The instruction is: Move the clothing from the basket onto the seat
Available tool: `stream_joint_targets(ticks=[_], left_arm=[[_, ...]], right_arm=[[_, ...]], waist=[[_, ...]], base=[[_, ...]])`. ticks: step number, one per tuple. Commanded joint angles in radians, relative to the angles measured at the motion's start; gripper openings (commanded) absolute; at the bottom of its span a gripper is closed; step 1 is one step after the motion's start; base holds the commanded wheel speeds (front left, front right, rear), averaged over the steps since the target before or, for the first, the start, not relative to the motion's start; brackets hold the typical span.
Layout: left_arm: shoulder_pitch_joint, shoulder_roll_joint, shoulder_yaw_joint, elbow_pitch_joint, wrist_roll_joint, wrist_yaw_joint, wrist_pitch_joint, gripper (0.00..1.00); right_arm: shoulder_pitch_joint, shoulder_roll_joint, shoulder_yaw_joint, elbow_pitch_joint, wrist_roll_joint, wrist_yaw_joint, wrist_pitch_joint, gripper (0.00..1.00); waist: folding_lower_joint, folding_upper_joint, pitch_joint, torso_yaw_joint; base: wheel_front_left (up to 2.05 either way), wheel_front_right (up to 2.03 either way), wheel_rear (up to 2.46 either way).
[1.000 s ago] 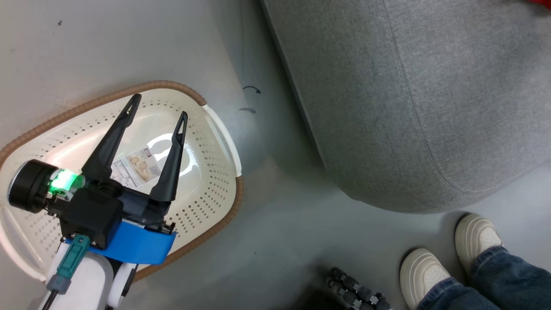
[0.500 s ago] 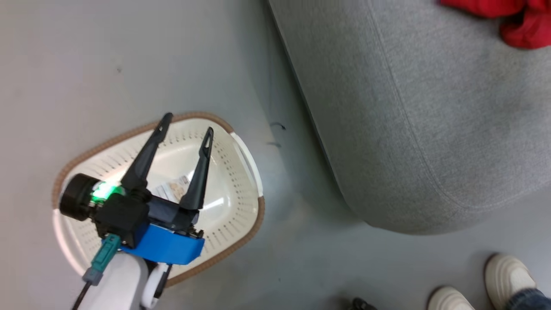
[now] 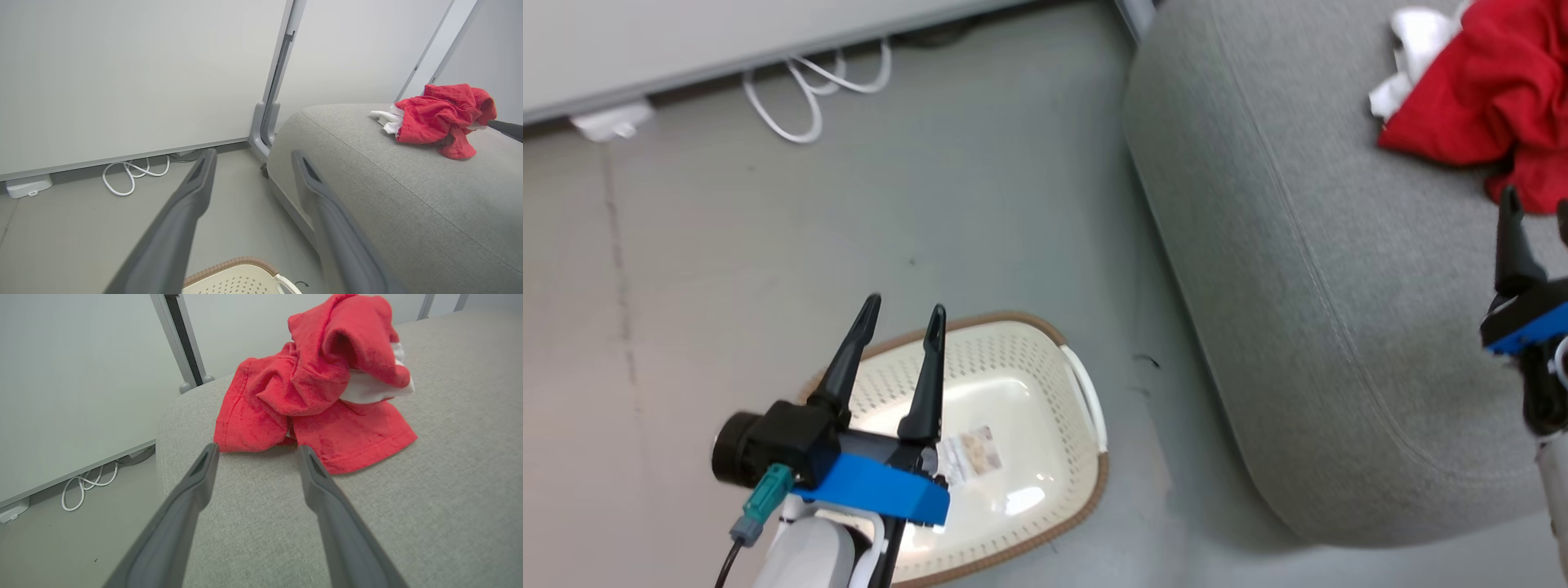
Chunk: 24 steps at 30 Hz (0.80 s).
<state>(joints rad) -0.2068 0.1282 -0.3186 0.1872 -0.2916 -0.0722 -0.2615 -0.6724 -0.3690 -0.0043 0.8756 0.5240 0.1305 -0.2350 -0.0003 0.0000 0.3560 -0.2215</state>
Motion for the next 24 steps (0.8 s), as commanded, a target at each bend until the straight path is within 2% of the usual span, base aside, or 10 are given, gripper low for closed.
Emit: stream_joint_targets(ticks=[1,8,14,15,20,24], left_arm=[[0.026,-0.007,0.013,0.008,-0.004,-0.005,-0.004,1.0],[0.099,-0.043,0.077,0.051,-0.013,-0.008,-0.005,1.0],[0.164,-0.063,0.141,0.095,-0.007,-0.011,-0.005,1.0],[0.164,-0.063,0.141,0.095,-0.007,-0.011,-0.005,1.0],[0.189,-0.069,0.183,0.126,0.0,-0.006,-0.005,1.0],[0.198,-0.07,0.218,0.145,0.01,0.011,-0.005,1.0]], right_arm=[[0.042,0.009,-0.013,-0.027,-0.021,0.001,-0.01,1.0],[0.21,0.082,-0.083,-0.186,-0.132,0.001,-0.023,1.0],[0.426,0.215,-0.15,-0.442,-0.279,0.001,0.021,1.0],[0.426,0.215,-0.15,-0.442,-0.279,0.001,0.021,1.0],[0.557,0.286,-0.133,-0.592,-0.367,0.001,0.09,1.0],[0.629,0.307,-0.111,-0.659,-0.395,0.001,0.135,1.0]], waist=[[0.0003,0.0,-0.092,0.076],[0.0003,0.0,-0.202,0.123],[0.0003,0.0,-0.296,0.17],[0.0003,0.0,-0.296,0.17],[0.0003,0.0,-0.338,0.192],[0.0003,0.0,-0.361,0.208]], base=[[0.0,0.0,0.0],[0.0,0.0,0.0],[0.0,0.0,0.0],[0.0,0.0,0.0],[0.0,0.0,0.0],[0.0,0.0,0.0]])
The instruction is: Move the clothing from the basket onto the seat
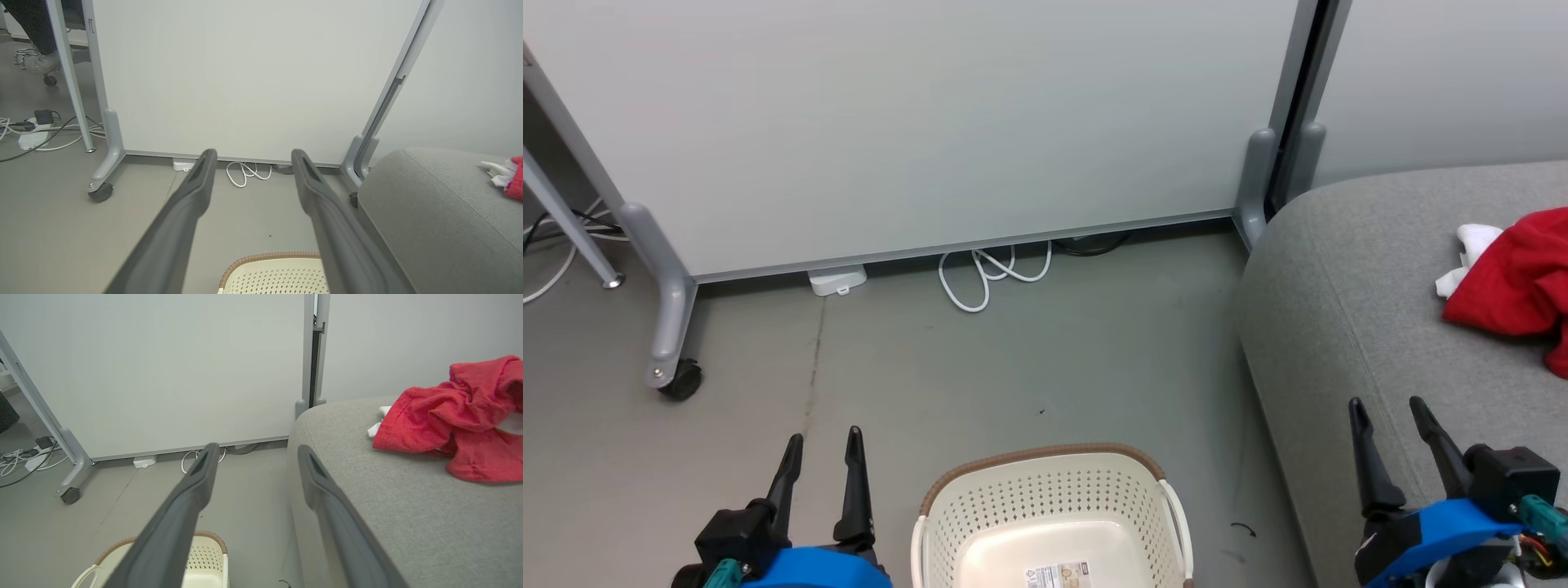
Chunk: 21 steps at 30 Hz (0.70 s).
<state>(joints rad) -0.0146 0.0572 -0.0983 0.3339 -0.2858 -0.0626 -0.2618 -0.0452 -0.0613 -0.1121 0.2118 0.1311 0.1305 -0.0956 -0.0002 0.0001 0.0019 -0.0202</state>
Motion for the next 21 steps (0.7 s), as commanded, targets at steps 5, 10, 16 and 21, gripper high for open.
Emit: stream_joint_targets(ticks=[5,10,16,21], left_arm=[[0.004,0.0,0.031,0.023,0.013,-0.007,-0.005,1.0],[0.005,-0.001,0.049,0.039,0.025,-0.015,-0.005,1.0],[0.003,-0.003,0.058,0.05,0.033,-0.025,-0.005,1.0],[-0.001,-0.004,0.061,0.055,0.035,-0.031,-0.005,1.0]], right_arm=[[0.053,0.009,0.018,-0.045,-0.014,0.001,0.027,1.0],[0.073,0.011,0.036,-0.065,-0.002,0.001,0.042,1.0],[0.081,0.012,0.05,-0.069,0.014,0.001,0.049,1.0],[0.079,0.012,0.052,-0.063,0.02,0.001,0.046,1.0]], waist=[[0.0002,-0.0001,-0.02,0.026],[0.0002,-0.0001,-0.023,0.04],[0.0002,-0.0001,-0.017,0.046],[0.0002,-0.0001,-0.013,0.045]], base=[[0.0,0.0,0.0],[0.0,0.0,0.0],[0.0,0.0,0.0],[0.0,0.0,0.0]])
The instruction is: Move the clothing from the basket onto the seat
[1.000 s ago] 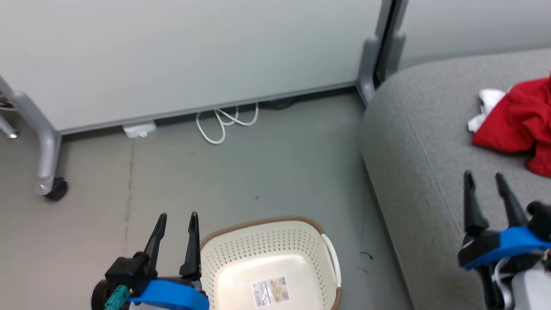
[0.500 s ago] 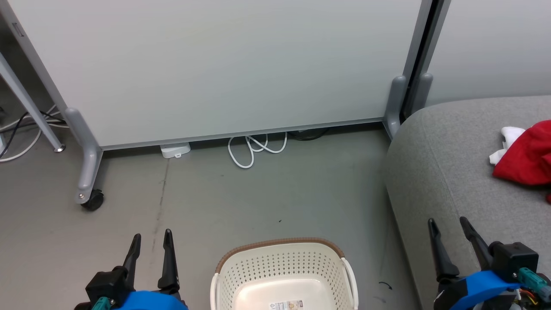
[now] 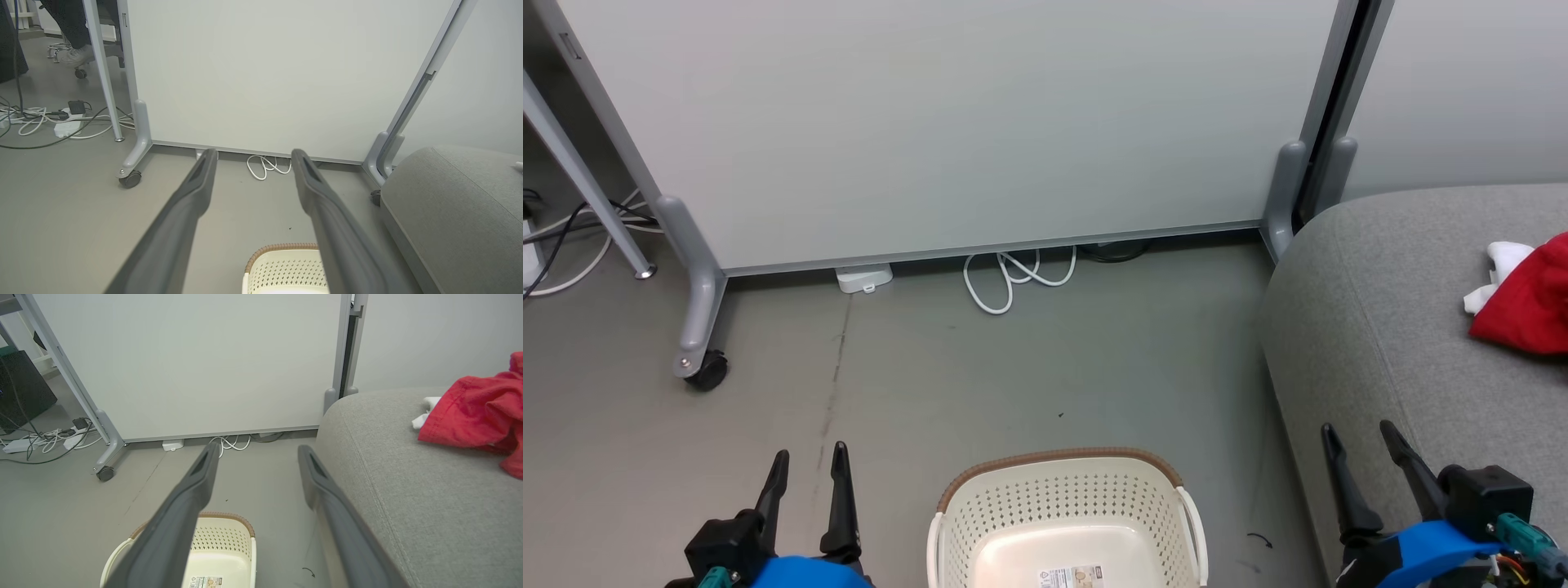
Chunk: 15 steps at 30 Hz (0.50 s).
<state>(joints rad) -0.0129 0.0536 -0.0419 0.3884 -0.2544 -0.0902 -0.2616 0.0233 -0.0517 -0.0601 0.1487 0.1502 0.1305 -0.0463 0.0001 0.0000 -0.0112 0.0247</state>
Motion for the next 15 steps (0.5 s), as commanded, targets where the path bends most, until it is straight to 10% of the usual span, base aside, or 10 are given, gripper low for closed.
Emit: stream_joint_targets(ticks=[1,13,14,15], left_arm=[[-0.005,0.0,0.005,0.002,0.005,-0.005,-0.005,1.0],[-0.011,-0.002,0.014,0.013,0.002,-0.015,-0.005,1.0],[-0.001,-0.002,0.01,0.011,0.004,-0.013,0.0,0.0],[0.002,-0.002,0.009,0.018,0.003,-0.013,0.002,0.0]], right_arm=[[0.01,0.002,0.0,0.001,0.001,0.001,-0.003,1.0],[0.005,0.002,0.008,0.01,0.017,0.001,-0.009,1.0],[0.0,0.0,0.007,0.009,0.014,0.0,-0.003,0.0],[0.0,0.0,0.007,0.017,0.013,0.0,-0.002,0.0]], waist=[[-0.0001,0.0,0.0,0.0],[-0.0001,0.0,0.003,-0.007],[0.0,0.0,0.003,-0.008],[0.0,0.0,0.004,-0.008]], base=[[0.0,0.0,0.0],[0.0,0.0,0.0],[0.0,0.0,0.0],[0.0,0.0,0.0]])
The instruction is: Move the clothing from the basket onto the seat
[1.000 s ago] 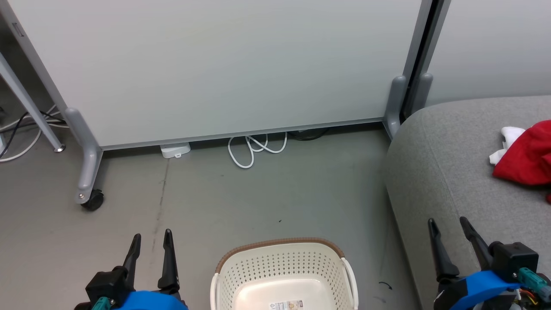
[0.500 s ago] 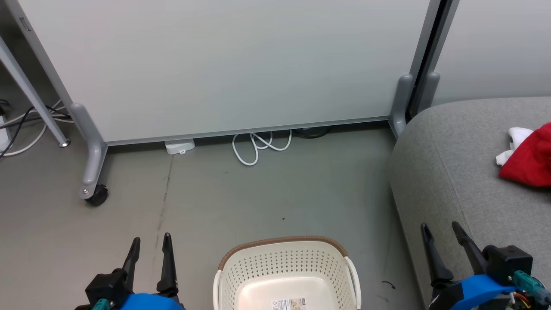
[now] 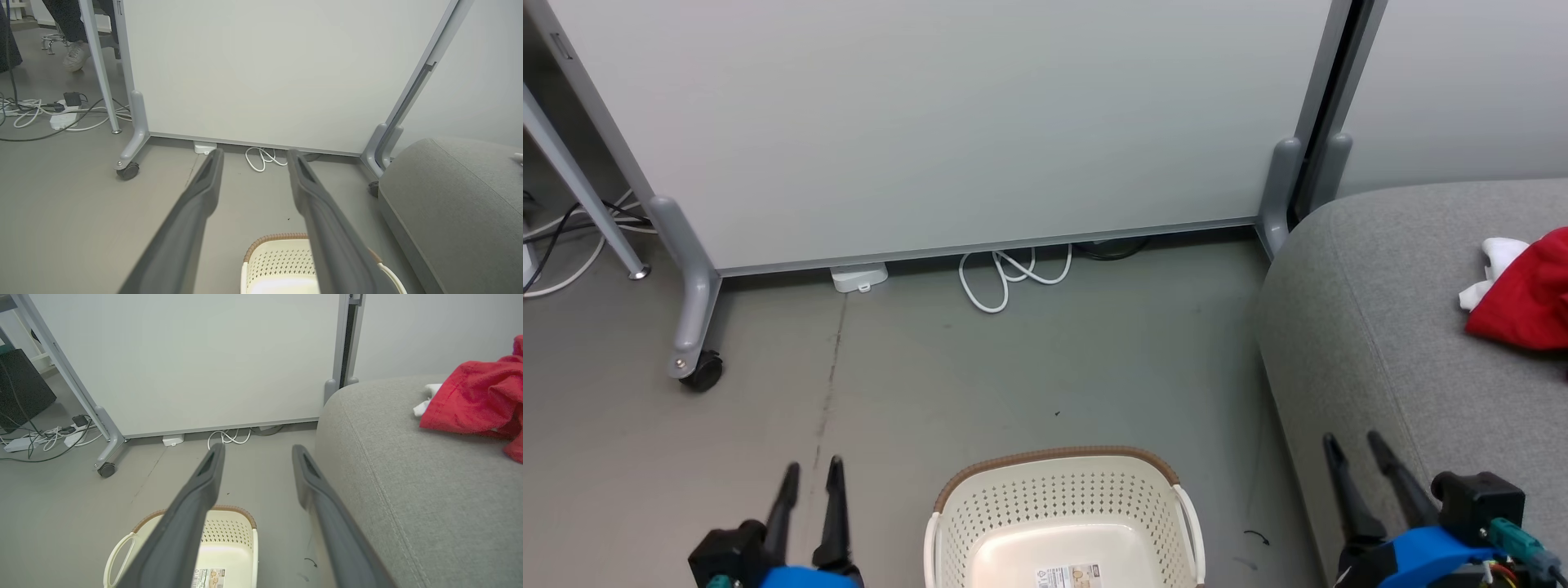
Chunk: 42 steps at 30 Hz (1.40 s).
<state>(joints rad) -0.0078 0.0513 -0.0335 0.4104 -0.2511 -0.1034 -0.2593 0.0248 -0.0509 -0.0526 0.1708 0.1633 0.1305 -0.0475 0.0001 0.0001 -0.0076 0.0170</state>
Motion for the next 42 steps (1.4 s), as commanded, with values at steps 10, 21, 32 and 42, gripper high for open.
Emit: stream_joint_targets(ticks=[10,21,32,42], left_arm=[[0.026,-0.004,0.01,0.043,-0.076,-0.001,0.027,0.0],[0.006,-0.003,0.03,0.009,-0.27,-0.006,0.078,0.0],[-0.011,-0.003,0.046,-0.017,-0.425,-0.009,0.119,0.0],[-0.025,-0.002,0.061,-0.04,-0.563,-0.012,0.157,0.0]], right_arm=[[0.001,0.003,-0.007,0.061,0.078,0.0,0.015,0.0],[-0.019,0.003,-0.013,0.06,0.285,0.0,0.035,0.0],[-0.037,0.002,-0.02,0.06,0.451,0.0,0.053,0.0],[-0.053,0.002,-0.026,0.062,0.598,0.0,0.069,0.0]], waist=[[0.0,-0.0001,0.001,-0.001],[0.0,-0.0001,0.001,-0.002],[0.0,-0.0001,0.002,-0.004],[0.0,-0.0001,0.003,-0.005]], base=[[0.0,0.0,0.0],[0.0,0.0,0.0],[0.0,0.0,0.0],[0.0,0.0,0.0]])
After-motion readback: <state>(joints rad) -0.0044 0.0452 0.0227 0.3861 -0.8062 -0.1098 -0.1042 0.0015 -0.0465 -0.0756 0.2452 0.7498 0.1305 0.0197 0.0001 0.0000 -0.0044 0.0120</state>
